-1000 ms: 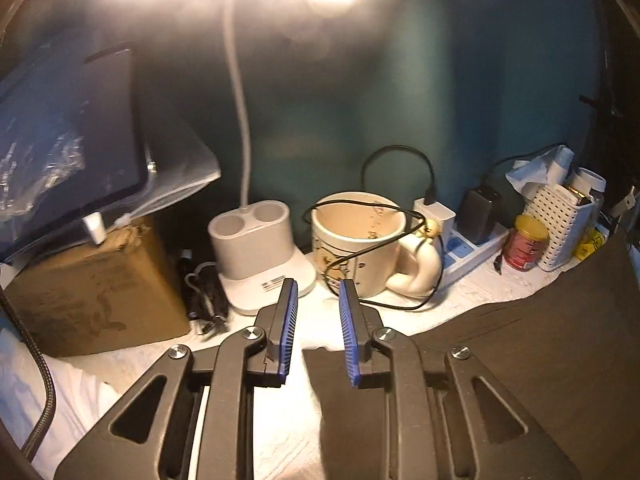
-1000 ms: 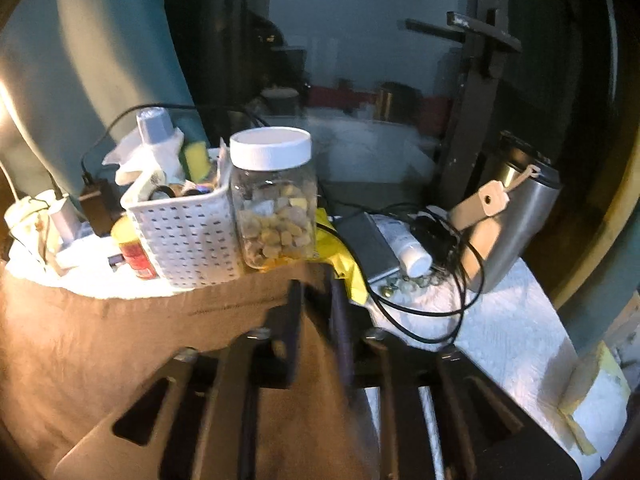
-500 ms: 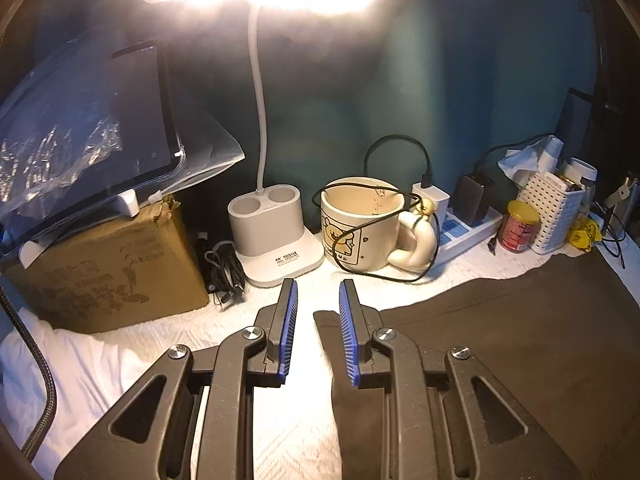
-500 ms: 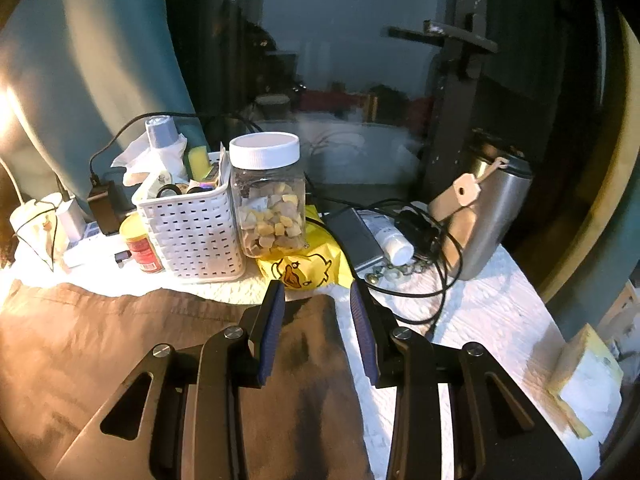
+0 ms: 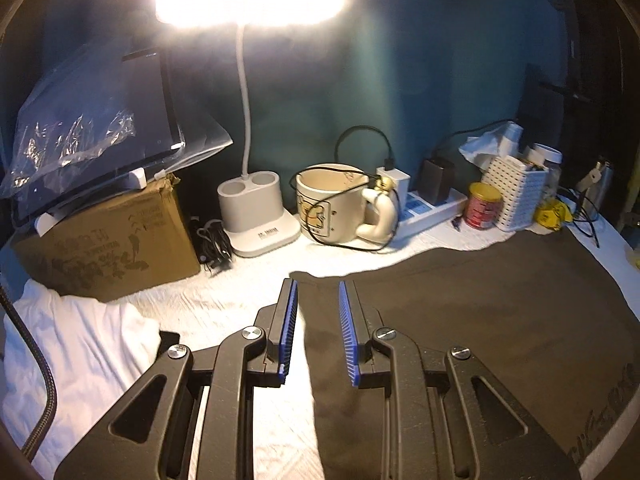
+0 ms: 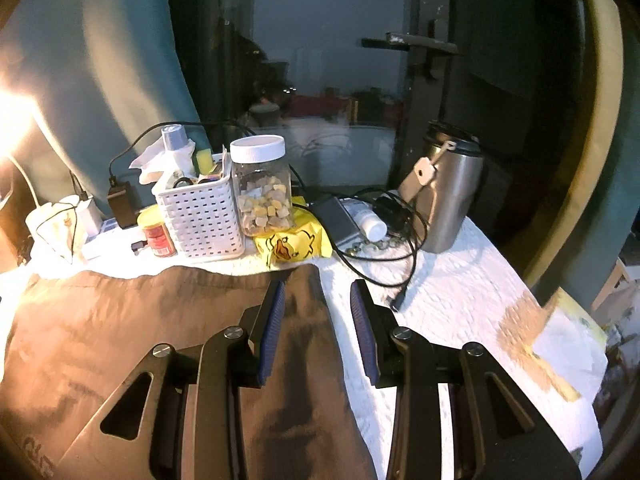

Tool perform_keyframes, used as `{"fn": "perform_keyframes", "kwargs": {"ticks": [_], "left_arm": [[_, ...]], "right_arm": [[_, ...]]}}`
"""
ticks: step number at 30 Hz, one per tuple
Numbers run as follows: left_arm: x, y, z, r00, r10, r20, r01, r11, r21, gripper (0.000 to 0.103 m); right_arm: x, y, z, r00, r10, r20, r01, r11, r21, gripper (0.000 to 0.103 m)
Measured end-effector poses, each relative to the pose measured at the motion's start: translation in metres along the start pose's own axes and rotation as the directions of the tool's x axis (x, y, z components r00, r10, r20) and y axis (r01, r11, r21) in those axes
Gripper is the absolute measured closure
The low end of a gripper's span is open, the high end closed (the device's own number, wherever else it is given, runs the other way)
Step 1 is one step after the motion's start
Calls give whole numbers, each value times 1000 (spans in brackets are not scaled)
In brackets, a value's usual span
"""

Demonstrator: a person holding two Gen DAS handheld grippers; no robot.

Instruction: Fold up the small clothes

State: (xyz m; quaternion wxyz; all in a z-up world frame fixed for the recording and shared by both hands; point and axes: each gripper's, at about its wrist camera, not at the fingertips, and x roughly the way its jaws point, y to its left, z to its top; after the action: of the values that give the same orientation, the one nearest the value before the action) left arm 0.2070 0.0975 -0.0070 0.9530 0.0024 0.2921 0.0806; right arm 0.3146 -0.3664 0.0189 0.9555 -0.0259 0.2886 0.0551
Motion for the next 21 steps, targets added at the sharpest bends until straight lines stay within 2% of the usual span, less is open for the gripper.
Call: {"fn": "perform_keyframes", "kwargs": {"ticks": [11, 21], "left_arm": [[-23, -23, -22, 998, -65, -7, 65, 998, 12, 82], [-35, -33, -50, 994, -90, -56, 90, 996, -4, 81]], "right_arm": [[-32, -9, -25, 1000, -3, 3, 3, 1000, 12, 66], [-50, -28, -54, 1000, -13, -16, 13, 999, 32, 66]]}}
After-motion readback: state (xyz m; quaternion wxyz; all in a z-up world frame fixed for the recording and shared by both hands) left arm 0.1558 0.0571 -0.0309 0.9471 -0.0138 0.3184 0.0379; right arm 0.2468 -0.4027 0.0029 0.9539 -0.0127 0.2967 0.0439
